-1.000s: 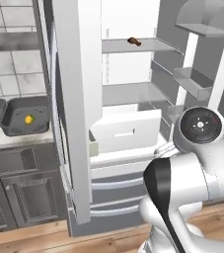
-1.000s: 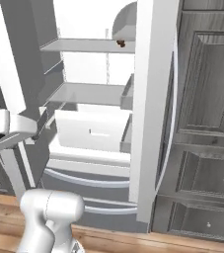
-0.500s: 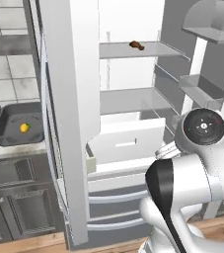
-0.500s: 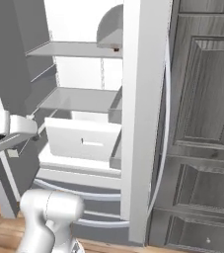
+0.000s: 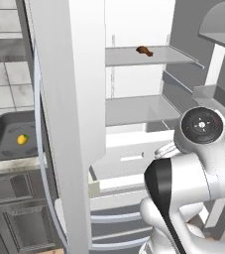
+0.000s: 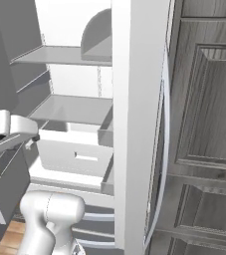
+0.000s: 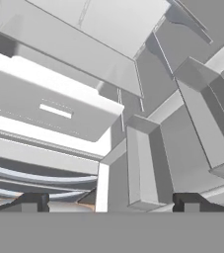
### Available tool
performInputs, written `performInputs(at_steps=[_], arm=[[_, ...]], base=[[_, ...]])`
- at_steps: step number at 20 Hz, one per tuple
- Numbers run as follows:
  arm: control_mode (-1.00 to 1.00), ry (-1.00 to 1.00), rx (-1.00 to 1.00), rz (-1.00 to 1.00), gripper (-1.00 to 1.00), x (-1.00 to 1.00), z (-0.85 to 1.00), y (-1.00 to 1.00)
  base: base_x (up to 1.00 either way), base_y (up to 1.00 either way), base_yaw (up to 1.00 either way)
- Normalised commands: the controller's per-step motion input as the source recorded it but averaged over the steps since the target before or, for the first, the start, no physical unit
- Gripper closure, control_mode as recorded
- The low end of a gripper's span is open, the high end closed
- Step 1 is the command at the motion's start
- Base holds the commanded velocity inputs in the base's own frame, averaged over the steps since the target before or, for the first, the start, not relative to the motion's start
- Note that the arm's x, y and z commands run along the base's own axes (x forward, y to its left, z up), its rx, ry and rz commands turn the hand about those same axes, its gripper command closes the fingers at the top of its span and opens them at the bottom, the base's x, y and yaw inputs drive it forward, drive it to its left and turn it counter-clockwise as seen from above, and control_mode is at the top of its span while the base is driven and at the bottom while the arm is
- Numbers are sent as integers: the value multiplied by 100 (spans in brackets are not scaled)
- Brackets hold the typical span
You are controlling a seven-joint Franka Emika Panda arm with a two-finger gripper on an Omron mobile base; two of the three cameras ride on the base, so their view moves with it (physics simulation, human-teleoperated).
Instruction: Place one lemon and one chicken drumstick in each tupperware on the nearby counter, to pack two identical lunches.
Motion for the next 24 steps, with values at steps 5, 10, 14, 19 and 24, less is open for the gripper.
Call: performInputs(at_steps=[5,10,14,19,24], arm=[[-100,3,0,6,-100,0,0,-25],[-100,3,2,6,-100,23,0,-7],[-100,8,13,0,-100,51,0,-1],[-100,6,21,0,-100,42,0,-3],[-100,0,20,0,-100,27,5,0]], base=[[0,0,0],[0,0,0],[0,0,0],[0,0,0],[0,0,0]])
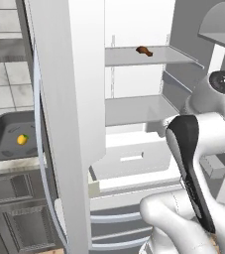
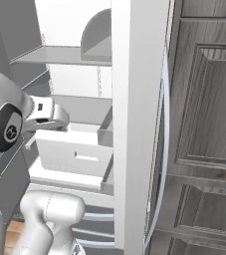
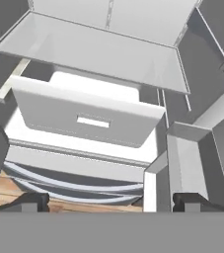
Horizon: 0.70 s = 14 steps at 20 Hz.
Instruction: Place one lemon and one chicken drumstick in each tupperware on the nearby counter, to pack two identical lunches.
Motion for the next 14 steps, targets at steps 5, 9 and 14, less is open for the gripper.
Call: performInputs(at_steps=[5,9,14], arm=[[-100,0,9,0,-100,9,8,-1],[-100,-7,0,0,-100,0,6,0],[-100,-14,0,0,-100,7,42,0]], base=[[0,0,0],[0,0,0],[0,0,0]])
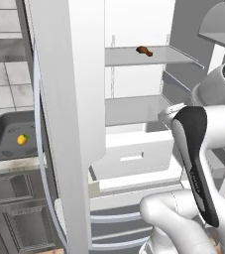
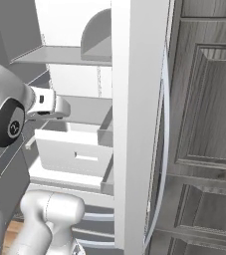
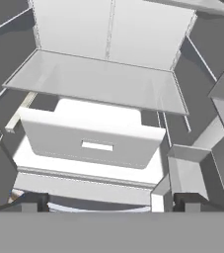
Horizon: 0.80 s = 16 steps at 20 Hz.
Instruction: Place one lemon and one chicken drumstick in each tupperware on the nearby counter, to pack two identical lunches.
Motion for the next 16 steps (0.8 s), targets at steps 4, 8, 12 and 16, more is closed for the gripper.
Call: performInputs(at_steps=[4,8,12,16], arm=[[-100,-7,0,0,-100,34,51,0],[-100,-5,0,0,-100,49,55,0],[-100,-4,0,0,-100,49,45,0],[-100,-5,0,0,-100,28,35,0]], base=[[0,0,0],[0,0,0],[0,0,0],[0,0,0]])
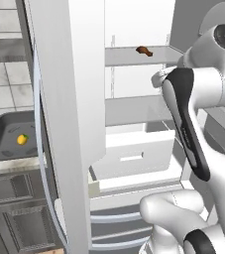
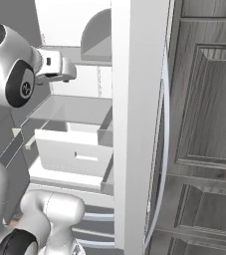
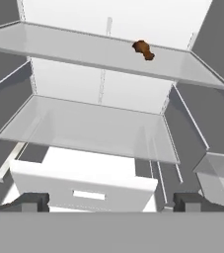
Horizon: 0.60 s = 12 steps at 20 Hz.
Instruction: Place one lemon and one chicken drumstick in each tupperware on the nearby counter, to pack two identical lunches.
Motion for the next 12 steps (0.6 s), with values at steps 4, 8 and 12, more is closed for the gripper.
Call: performInputs(at_steps=[4,8,12], arm=[[-100,0,0,0,-100,38,7,-6],[-100,0,0,0,-100,46,0,-2],[-100,-6,0,0,-100,45,0,-1]], base=[[0,0,0],[0,0,0],[0,0,0]])
